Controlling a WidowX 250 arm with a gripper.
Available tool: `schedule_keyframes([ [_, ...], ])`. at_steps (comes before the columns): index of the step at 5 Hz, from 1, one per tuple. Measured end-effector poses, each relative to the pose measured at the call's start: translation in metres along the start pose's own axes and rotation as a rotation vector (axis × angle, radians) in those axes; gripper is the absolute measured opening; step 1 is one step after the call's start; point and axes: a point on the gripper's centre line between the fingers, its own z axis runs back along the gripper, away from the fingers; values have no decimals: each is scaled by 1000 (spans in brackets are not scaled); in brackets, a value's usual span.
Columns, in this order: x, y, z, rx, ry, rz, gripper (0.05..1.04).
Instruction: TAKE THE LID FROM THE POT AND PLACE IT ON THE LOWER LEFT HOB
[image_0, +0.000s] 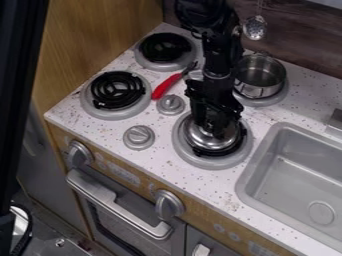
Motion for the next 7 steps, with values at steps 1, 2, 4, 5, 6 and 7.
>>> schedule_keyframes([
  [1,-1,1,0,13,7,-19,332],
  [2,-6,5,4,11,3,-11,272],
  [4,-18,86,37,60,-28,150,272],
  [5,-19,131,42,69,-45,230,272],
  [6,-28,170,23,44,-25,294,272],
  [7,-32,192,12,57,14,314,272],
])
